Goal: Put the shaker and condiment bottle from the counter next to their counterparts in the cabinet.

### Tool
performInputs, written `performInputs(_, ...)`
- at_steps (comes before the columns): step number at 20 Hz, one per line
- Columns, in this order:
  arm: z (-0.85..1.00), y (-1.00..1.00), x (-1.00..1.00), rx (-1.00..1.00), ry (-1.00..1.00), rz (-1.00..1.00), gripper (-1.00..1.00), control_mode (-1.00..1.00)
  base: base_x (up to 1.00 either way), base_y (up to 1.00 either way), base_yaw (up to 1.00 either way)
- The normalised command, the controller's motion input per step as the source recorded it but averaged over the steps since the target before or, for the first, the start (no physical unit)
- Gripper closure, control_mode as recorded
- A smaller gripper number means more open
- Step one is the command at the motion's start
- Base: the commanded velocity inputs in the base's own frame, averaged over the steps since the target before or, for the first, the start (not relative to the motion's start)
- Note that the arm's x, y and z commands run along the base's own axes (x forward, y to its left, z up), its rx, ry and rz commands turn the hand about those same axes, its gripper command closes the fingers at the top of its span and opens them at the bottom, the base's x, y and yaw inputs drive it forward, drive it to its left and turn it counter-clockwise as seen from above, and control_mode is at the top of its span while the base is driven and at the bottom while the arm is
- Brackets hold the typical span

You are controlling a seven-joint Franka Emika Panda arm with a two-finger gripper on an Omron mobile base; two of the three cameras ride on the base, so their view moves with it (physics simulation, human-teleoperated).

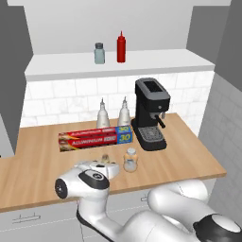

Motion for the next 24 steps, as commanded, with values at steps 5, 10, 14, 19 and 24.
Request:
performInputs(5, -0.46, 0.00, 0.38, 0.00, -0.19, 0.00, -1.00, -1.00, 0.00, 0.00, 0.00)
performInputs(10, -0.13, -0.02, 0.34, 0.03, -0.01, 0.00, -1.00, -1.00, 0.00, 0.00, 0.00)
performInputs(14, -0.01, 0.00, 0.37, 0.06, 0.00, 0.00, -1.00, -1.00, 0.00, 0.00, 0.00)
performInputs(19, -0.20, 0.00, 0.30, 0.02, -0.02, 0.00, -1.00, -1.00, 0.00, 0.00, 0.00)
performInputs(24, -0.30, 0.00, 0.25, 0.01, -0.03, 0.00, -1.00, -1.00, 0.00, 0.00, 0.00)
